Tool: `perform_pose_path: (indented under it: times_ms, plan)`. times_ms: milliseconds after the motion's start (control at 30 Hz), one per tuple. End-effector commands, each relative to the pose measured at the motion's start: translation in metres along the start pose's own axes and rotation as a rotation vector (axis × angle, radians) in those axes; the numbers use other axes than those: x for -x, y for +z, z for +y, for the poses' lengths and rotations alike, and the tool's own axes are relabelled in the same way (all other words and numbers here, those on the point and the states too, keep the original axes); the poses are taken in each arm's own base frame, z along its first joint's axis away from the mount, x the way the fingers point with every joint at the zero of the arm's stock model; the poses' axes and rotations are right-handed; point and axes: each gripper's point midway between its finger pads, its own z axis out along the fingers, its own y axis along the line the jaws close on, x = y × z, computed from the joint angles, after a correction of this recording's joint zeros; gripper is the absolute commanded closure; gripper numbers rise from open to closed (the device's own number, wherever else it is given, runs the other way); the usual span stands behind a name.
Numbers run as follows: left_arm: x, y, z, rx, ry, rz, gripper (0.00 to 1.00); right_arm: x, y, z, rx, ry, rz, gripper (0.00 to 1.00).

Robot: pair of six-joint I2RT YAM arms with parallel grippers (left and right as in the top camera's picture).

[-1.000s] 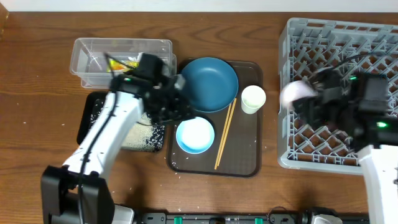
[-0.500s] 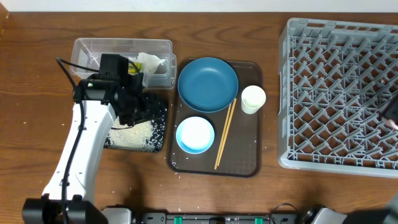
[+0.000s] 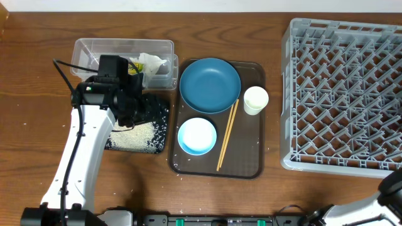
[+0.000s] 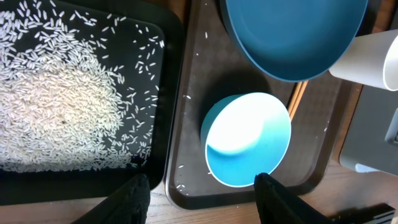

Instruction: Sort waste into correct bins and load items into the dishwasher rack

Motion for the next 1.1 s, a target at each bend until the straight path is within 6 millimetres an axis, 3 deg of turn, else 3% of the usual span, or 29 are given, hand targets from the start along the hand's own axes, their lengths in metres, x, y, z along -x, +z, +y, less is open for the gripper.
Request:
perform_pose_path:
  times_ms: [0,67,167,200,333,467,767,900,1067]
  plan:
    - [0.002,-0.004,0.001,0.007,0.011,-0.014,0.43,0.006,0.010,-0.007,-0.002,0.066,0.016,0.68]
    - [0.002,-0.004,0.001,0.007,0.011,-0.014,0.43,0.007,0.015,-0.003,0.019,0.067,0.021,0.56]
    - [0.002,-0.004,0.001,0.007,0.011,-0.014,0.37,0.011,0.016,0.006,0.072,0.069,0.014,0.09]
    - [0.002,-0.004,0.001,0.006,0.011,-0.014,0.35,0.012,0.015,0.010,0.095,0.069,0.012,0.01]
    - [0.003,-0.004,0.000,0.005,0.013,-0.019,0.31,0.008,0.007,0.025,0.187,0.070,0.026,0.01]
    - [0.008,-0.010,-0.010,-0.012,0.083,-0.046,0.28,0.000,-0.019,0.040,0.270,0.044,0.019,0.01]
    - [0.030,-0.022,-0.092,-0.013,0.419,-0.173,0.20,-0.058,-0.118,0.109,0.455,-0.302,-0.089,0.01]
    - [0.038,-0.002,-0.131,-0.046,0.514,-0.205,0.19,-0.086,-0.148,0.127,0.453,-0.424,-0.141,0.01]
    - [0.051,0.042,-0.170,-0.107,0.532,-0.231,0.20,-0.117,-0.162,0.134,0.417,-0.497,-0.132,0.01]
